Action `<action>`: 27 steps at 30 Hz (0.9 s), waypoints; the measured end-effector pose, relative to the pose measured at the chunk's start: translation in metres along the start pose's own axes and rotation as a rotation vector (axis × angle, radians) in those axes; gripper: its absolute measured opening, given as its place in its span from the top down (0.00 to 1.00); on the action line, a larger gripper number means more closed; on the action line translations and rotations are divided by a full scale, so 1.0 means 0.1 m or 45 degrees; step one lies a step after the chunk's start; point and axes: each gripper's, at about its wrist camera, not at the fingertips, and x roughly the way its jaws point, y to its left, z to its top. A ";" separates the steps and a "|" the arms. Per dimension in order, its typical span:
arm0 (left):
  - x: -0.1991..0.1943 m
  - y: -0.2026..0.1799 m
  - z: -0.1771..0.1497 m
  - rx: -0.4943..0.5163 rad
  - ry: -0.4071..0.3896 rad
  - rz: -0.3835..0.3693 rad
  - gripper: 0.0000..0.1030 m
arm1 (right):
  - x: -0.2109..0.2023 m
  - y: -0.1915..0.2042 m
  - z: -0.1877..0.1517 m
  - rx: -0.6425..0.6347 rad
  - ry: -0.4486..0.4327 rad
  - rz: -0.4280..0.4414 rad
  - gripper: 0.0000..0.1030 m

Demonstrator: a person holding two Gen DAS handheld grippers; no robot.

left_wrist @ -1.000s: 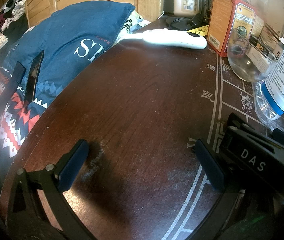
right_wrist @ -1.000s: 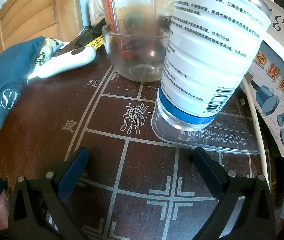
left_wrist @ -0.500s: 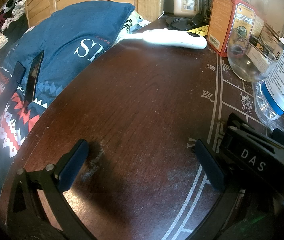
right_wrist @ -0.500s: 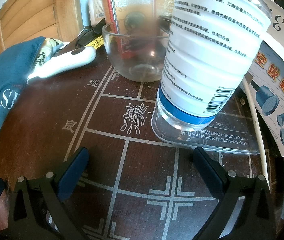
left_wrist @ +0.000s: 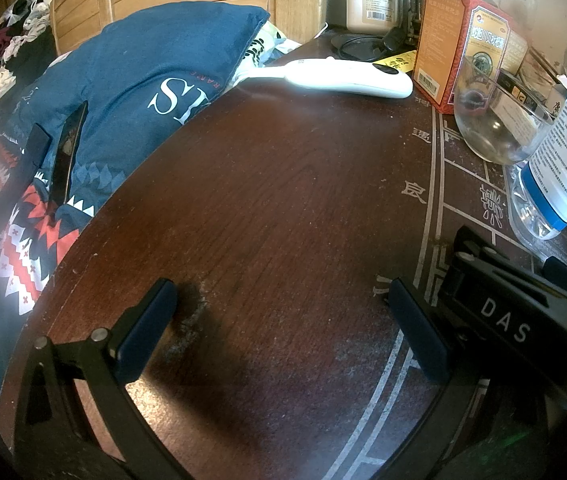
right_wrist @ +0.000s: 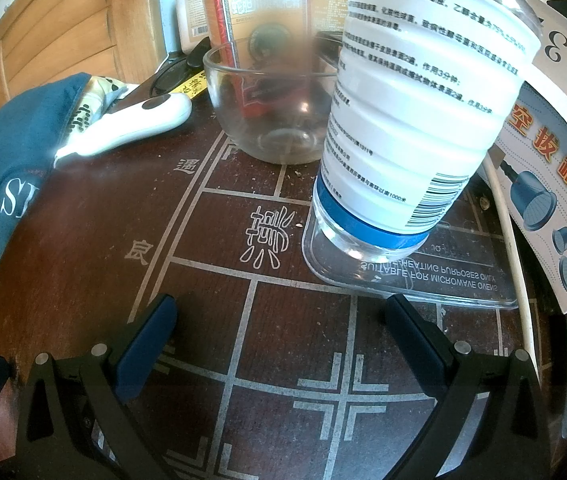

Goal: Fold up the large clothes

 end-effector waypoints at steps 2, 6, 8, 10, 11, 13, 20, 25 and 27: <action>0.00 0.00 0.00 0.000 0.000 0.000 0.00 | 0.00 0.00 0.00 0.000 0.000 0.000 0.00; 0.00 0.00 0.00 0.000 0.000 0.000 0.00 | 0.00 0.00 0.00 0.000 0.000 0.000 0.00; 0.00 0.00 0.00 0.000 0.000 0.000 0.00 | 0.00 0.00 0.00 0.000 0.000 0.000 0.00; 0.00 0.00 0.00 0.000 -0.001 0.000 0.00 | 0.00 0.00 0.00 0.000 0.000 0.000 0.00; 0.00 0.00 0.00 0.000 -0.001 0.000 0.00 | 0.00 0.00 0.00 0.000 0.000 0.000 0.00; 0.00 0.00 0.00 0.000 -0.001 0.000 0.00 | 0.00 0.00 0.00 0.000 0.001 0.000 0.00; 0.00 0.00 0.00 0.001 -0.001 -0.001 0.00 | 0.00 0.00 0.00 -0.001 0.001 0.000 0.00; 0.00 0.00 0.00 0.001 -0.001 -0.001 0.00 | 0.00 -0.01 -0.01 0.003 -0.001 0.013 0.00; 0.00 0.00 0.00 0.001 -0.002 -0.001 0.00 | 0.00 -0.01 -0.01 0.001 0.000 0.007 0.00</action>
